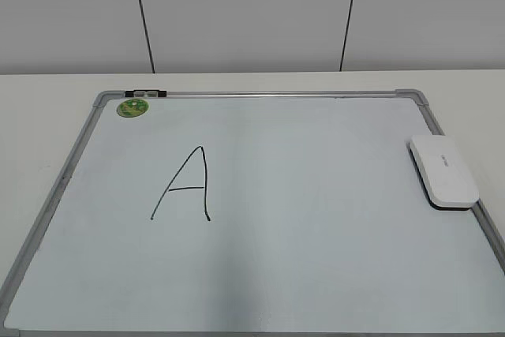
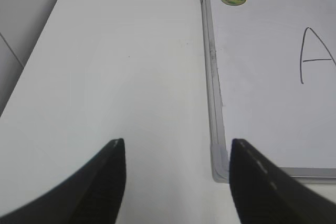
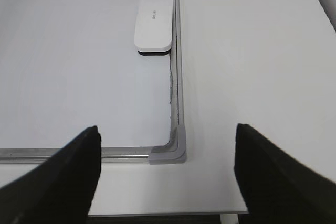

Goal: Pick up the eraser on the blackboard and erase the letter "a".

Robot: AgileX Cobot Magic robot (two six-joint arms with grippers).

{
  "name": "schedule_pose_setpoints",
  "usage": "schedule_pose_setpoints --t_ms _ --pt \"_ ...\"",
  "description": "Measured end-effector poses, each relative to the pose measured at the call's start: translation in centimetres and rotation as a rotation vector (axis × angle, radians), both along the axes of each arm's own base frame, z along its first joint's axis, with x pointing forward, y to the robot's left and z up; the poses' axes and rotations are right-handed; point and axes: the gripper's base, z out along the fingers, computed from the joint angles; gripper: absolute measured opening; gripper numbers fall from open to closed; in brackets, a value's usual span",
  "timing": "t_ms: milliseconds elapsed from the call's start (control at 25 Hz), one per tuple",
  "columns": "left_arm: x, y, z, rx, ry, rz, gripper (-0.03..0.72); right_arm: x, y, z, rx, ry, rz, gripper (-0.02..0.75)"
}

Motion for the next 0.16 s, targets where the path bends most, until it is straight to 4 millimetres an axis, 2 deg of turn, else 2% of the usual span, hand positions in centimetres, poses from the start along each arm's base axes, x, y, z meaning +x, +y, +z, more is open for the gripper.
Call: schedule_pose_setpoints --t_ms 160 --pt "0.0 0.0 0.0 0.0 0.0 0.0 0.451 0.0 0.0 0.0 0.0 0.0 0.0 0.587"
